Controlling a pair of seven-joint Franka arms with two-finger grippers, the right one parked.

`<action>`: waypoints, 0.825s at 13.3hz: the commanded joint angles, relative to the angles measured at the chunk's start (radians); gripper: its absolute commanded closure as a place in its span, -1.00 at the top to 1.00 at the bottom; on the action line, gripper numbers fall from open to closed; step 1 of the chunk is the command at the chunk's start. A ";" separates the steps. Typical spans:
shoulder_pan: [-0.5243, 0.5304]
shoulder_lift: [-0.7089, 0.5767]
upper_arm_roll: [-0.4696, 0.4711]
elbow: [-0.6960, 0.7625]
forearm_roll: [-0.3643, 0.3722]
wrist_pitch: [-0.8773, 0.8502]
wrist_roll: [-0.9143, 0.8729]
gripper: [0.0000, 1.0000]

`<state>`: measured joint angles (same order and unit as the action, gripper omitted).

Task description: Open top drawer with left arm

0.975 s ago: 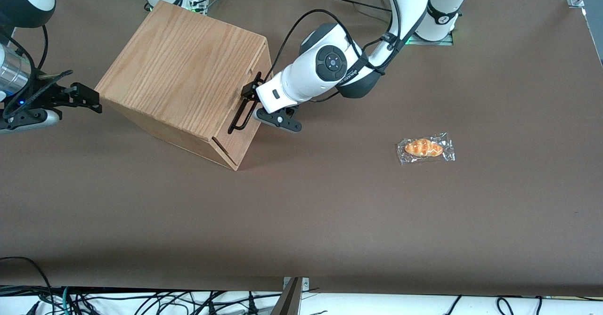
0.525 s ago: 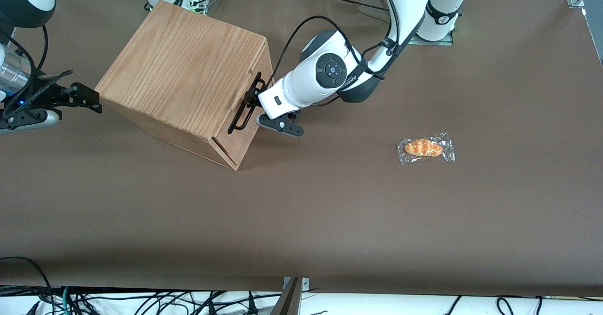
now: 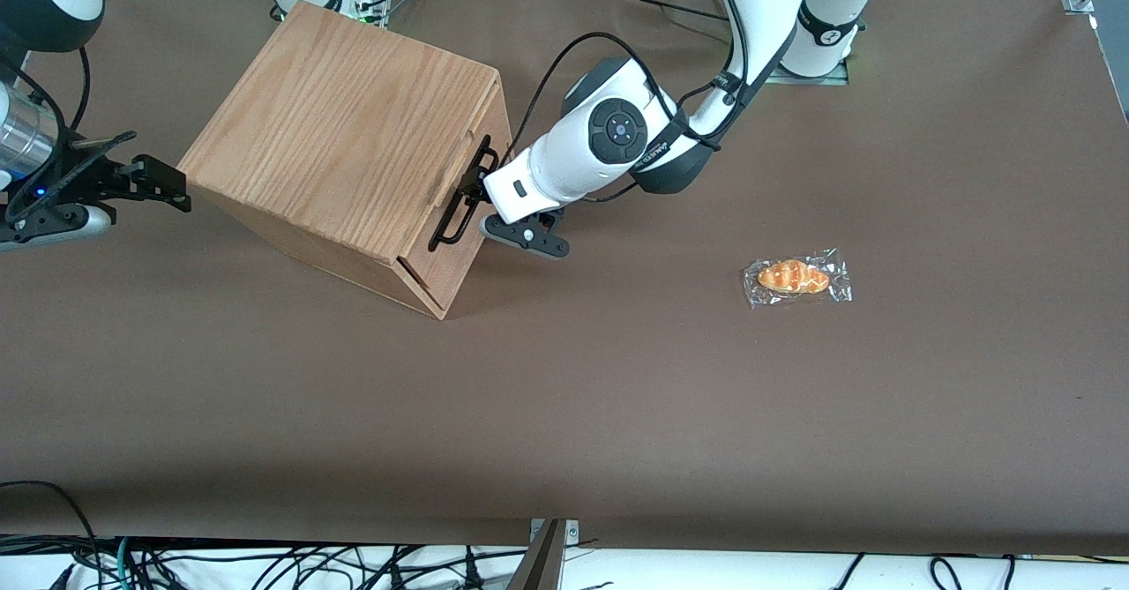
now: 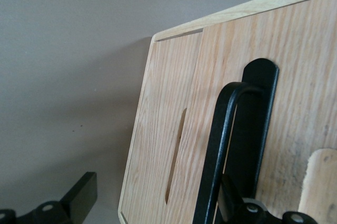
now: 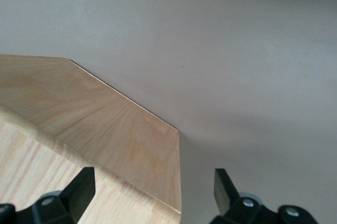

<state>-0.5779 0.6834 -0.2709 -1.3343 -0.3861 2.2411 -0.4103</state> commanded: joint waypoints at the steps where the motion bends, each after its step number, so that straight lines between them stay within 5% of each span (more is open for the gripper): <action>1: 0.003 0.015 0.025 0.026 0.032 -0.008 0.002 1.00; 11: 0.065 0.008 0.036 0.026 0.061 -0.015 0.002 1.00</action>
<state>-0.5329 0.6835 -0.2344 -1.3308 -0.3542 2.2397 -0.4084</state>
